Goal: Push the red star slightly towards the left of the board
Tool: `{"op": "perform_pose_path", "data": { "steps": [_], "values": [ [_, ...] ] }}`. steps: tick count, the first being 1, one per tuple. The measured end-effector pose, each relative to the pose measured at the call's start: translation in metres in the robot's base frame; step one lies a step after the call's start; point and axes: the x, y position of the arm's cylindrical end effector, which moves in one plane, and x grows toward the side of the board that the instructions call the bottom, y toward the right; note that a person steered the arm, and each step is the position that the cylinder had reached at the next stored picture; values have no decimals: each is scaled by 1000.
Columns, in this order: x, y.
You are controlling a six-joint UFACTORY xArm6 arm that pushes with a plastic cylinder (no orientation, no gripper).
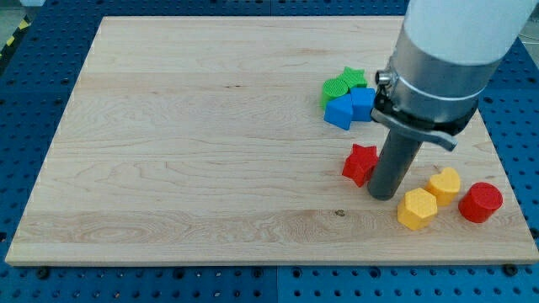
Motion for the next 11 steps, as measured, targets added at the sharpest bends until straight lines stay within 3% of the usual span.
{"op": "perform_pose_path", "data": {
  "steps": [1,3,5,6,7,9,10,11],
  "values": [
    [-19,-2],
    [-21,-95],
    [10,32],
    [-10,40],
    [-44,12],
    [-75,-156],
    [-76,-174],
    [-59,-120]
  ]
}}
